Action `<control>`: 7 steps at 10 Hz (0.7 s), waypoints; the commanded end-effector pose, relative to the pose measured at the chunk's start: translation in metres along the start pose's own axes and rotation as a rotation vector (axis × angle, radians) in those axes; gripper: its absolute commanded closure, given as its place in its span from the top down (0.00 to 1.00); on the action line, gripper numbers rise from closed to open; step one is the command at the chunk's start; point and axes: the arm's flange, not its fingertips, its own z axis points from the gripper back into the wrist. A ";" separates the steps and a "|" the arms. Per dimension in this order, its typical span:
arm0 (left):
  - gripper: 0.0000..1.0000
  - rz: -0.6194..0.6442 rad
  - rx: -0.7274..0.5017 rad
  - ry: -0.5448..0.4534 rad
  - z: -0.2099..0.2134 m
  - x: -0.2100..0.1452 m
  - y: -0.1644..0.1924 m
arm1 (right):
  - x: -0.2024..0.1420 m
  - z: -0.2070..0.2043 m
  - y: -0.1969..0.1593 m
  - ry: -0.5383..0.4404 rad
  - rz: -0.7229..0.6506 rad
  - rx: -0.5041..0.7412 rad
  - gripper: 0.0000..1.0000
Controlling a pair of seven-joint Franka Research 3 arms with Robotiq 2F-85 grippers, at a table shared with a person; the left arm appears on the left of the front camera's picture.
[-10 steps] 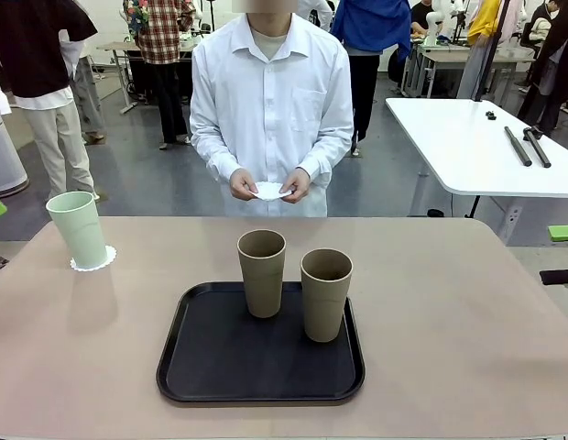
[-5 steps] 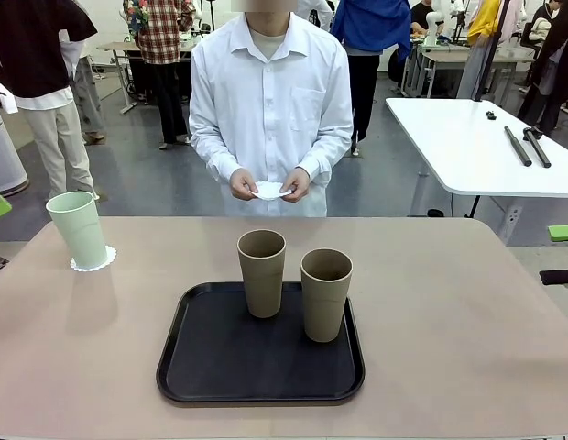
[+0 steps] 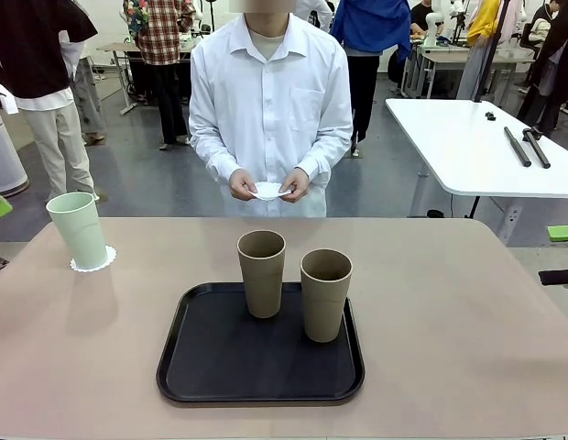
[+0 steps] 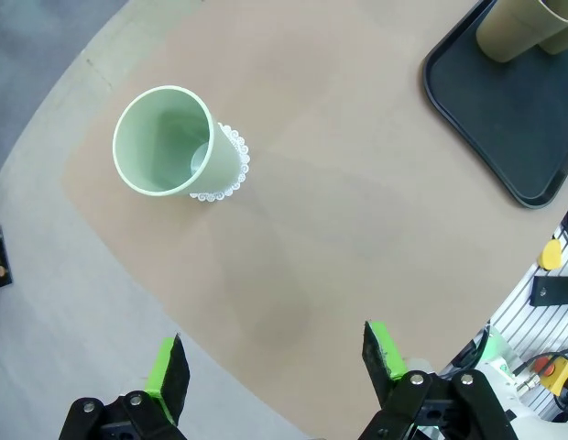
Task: Place coasters on the table and set cups on them.
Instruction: Take one Reusable plastic cup from the Flat Tray and place it on a coaster set by the human.
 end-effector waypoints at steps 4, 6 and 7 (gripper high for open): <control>1.00 0.299 -0.128 0.006 -0.016 -0.028 -0.006 | 0.001 0.000 0.000 -0.005 -0.001 0.014 1.00; 1.00 0.414 -0.237 0.049 -0.027 -0.057 -0.024 | 0.001 0.000 0.000 -0.005 -0.001 0.014 1.00; 1.00 0.435 -0.329 0.068 -0.038 -0.067 -0.024 | 0.001 0.000 0.000 -0.005 -0.001 0.014 1.00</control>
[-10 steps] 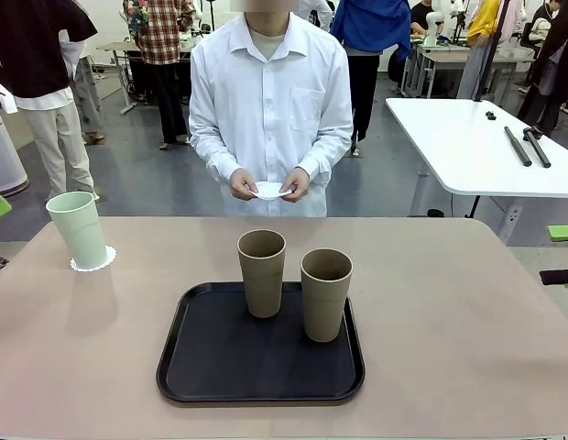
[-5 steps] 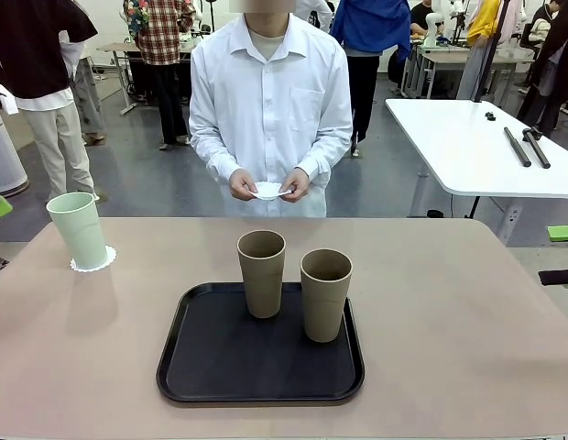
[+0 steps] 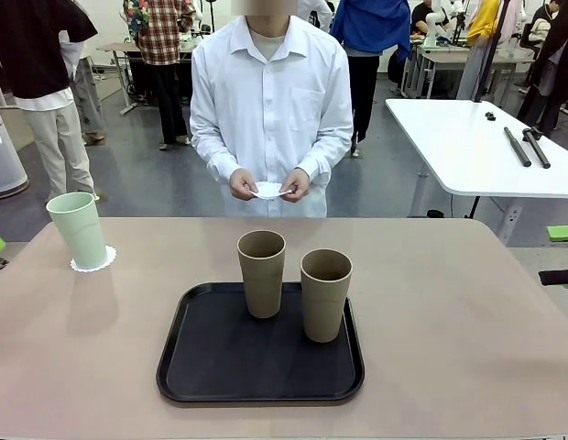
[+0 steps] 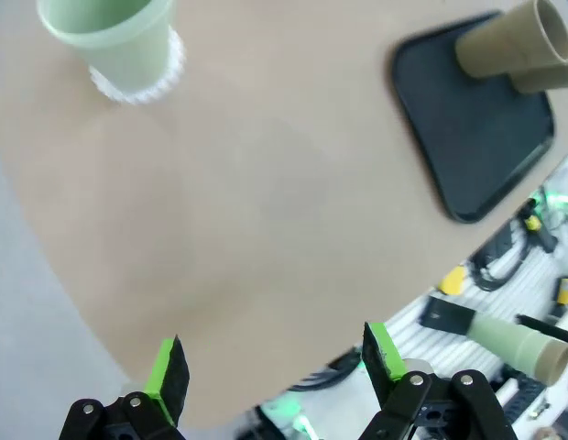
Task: Place coasters on the table and set cups on them.
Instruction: Take one Reusable plastic cup from the Flat Tray and place it on a coaster set by the human.
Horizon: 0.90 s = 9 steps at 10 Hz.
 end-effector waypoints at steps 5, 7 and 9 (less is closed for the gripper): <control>1.00 0.005 -0.753 -0.404 0.016 -0.044 0.103 | 0.001 0.000 0.000 -0.004 0.000 0.014 1.00; 1.00 0.050 -0.858 -0.567 0.022 -0.078 0.158 | 0.001 0.000 0.000 -0.004 0.000 0.014 1.00; 1.00 0.242 -0.868 -0.622 0.023 -0.097 0.208 | 0.001 0.000 0.000 -0.004 0.000 0.014 1.00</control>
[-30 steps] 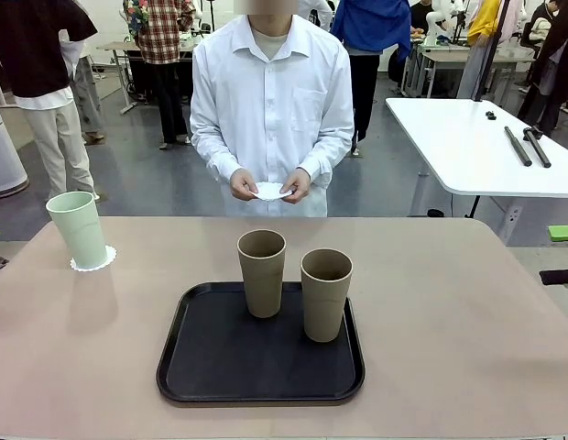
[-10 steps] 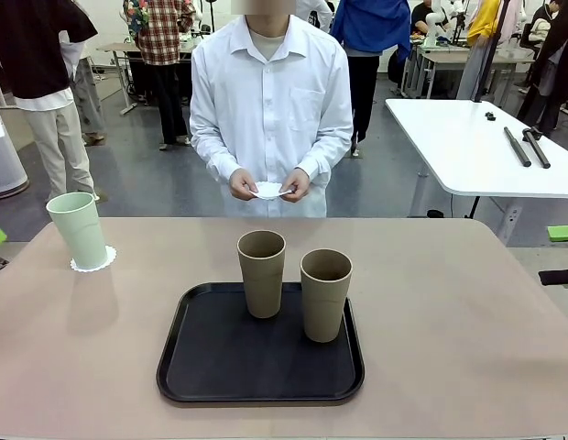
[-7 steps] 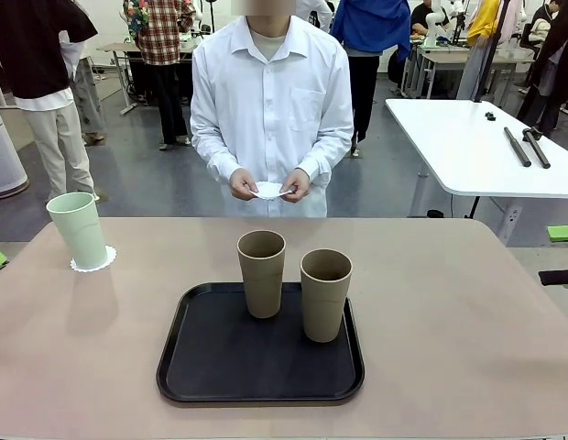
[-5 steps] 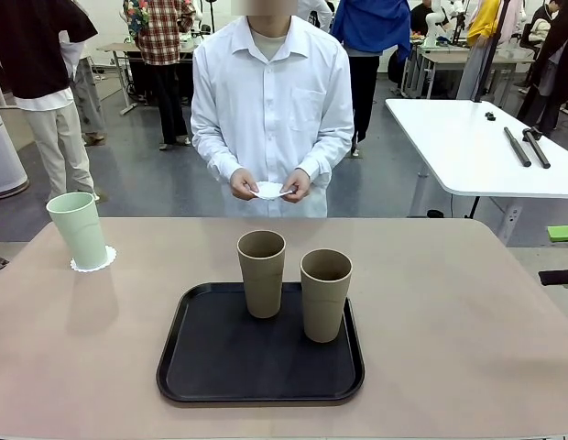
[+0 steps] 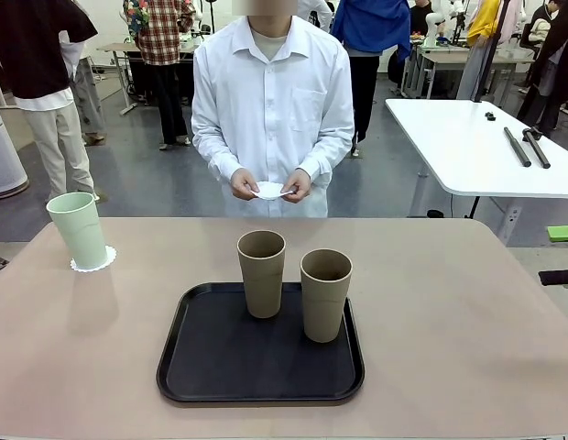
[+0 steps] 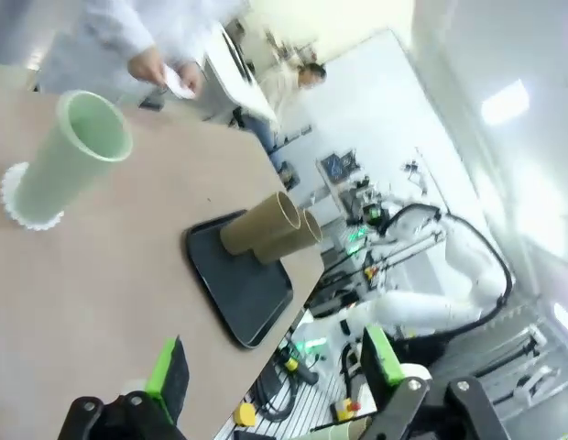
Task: Place coasters on the table and set cups on them.
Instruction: Take one Reusable plastic cup from the Flat Tray and place it on a coaster set by the human.
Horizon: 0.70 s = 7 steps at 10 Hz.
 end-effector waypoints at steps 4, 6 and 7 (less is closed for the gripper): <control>1.00 0.342 0.000 -0.060 0.036 0.019 0.067 | 0.001 0.000 0.001 -0.004 0.001 0.014 1.00; 1.00 0.343 0.033 -0.026 0.031 0.015 0.067 | 0.001 0.000 0.001 -0.004 0.001 0.014 1.00; 1.00 0.339 0.053 0.006 0.026 0.017 0.065 | 0.001 0.000 0.001 -0.004 0.001 0.014 1.00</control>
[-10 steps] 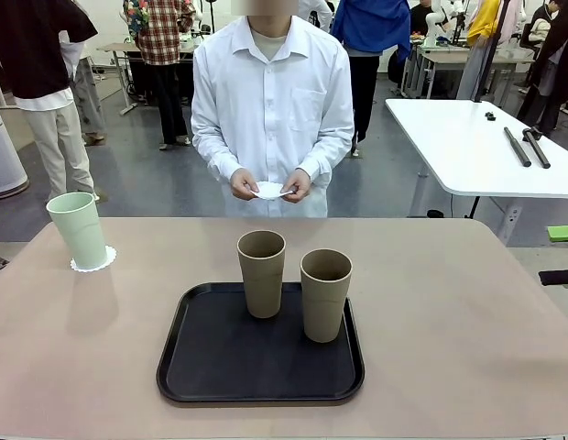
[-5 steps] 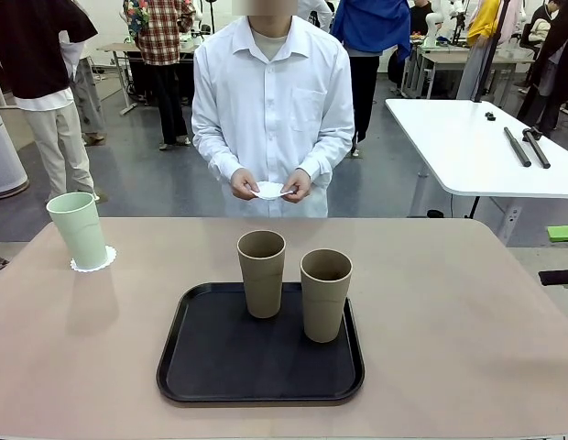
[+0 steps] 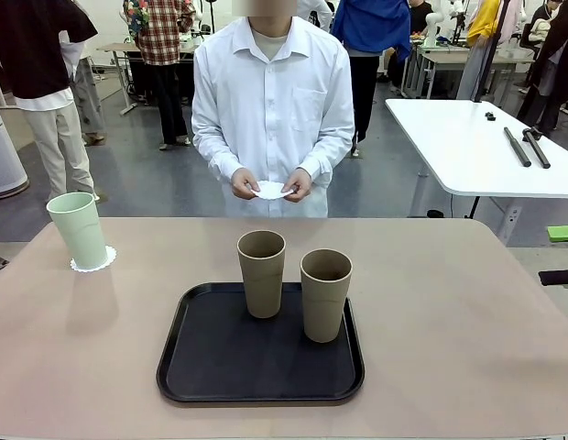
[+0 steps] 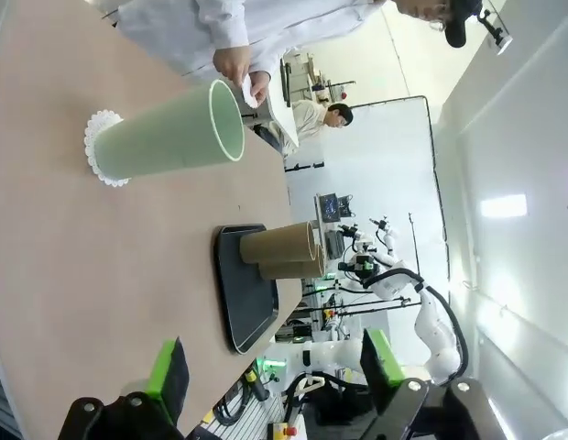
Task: Place coasters on the table and set cups on them.
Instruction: Take one Reusable plastic cup from the Flat Tray and place it on a coaster set by the human.
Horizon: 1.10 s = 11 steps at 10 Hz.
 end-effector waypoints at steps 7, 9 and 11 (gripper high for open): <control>1.00 -0.023 0.157 0.061 -0.004 -0.009 -0.012 | 0.001 0.000 0.001 -0.004 0.001 0.014 1.00; 1.00 -0.003 0.117 0.063 -0.002 -0.004 -0.004 | 0.001 0.000 0.001 -0.004 0.001 0.014 1.00; 1.00 -0.003 0.117 0.063 -0.002 -0.004 -0.004 | 0.001 0.000 0.001 -0.004 0.001 0.014 1.00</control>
